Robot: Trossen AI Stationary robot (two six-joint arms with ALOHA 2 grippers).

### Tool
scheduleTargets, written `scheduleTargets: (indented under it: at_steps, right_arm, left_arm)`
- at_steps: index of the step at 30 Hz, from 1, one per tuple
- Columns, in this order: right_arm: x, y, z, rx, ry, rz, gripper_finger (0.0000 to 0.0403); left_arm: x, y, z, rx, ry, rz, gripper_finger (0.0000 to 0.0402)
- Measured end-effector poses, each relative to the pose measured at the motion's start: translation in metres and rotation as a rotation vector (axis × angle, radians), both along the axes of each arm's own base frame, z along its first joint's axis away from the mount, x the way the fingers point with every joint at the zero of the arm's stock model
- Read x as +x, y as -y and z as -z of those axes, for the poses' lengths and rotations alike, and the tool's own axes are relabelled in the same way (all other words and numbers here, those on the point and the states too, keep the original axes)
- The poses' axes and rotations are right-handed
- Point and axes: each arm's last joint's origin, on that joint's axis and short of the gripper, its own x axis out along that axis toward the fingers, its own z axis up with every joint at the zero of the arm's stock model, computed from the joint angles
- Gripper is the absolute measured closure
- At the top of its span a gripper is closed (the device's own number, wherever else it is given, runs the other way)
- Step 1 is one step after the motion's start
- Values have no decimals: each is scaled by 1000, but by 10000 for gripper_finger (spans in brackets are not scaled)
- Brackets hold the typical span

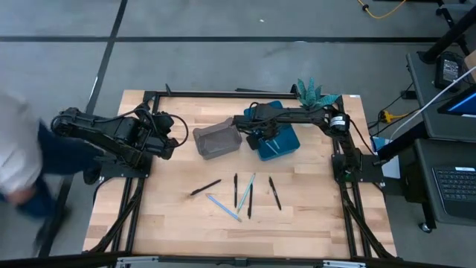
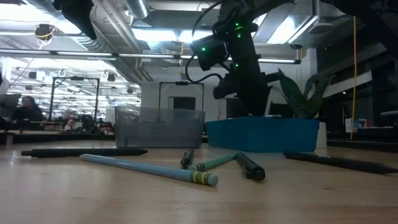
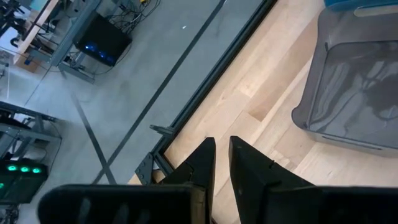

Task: Sort pens & pencils
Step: Put the right light blue colored pencil into the blue bin, then put the light blue colored pencil into the blue bin

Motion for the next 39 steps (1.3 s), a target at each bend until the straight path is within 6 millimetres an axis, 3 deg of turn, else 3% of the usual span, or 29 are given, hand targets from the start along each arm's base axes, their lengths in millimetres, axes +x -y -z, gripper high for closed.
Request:
scheduleTargets:
  at_steps: [6,18,26,33,39]
  right_arm:
    - [1,2,0,-2,13,-4,357]
    - [0,2,0,-4,9,6,282]
    - [3,-5,-18,76,21,25,285]
    - [19,-41,-64,126,157,38,287]
    - [31,-107,-102,170,328,50,287]
  left_arm:
    - [0,0,0,0,0,0,360]
    - [0,0,0,0,0,0,360]
    - [0,0,0,12,3,-2,360]
    - [0,0,0,20,4,-3,360]
    - [0,0,0,20,4,-3,360]
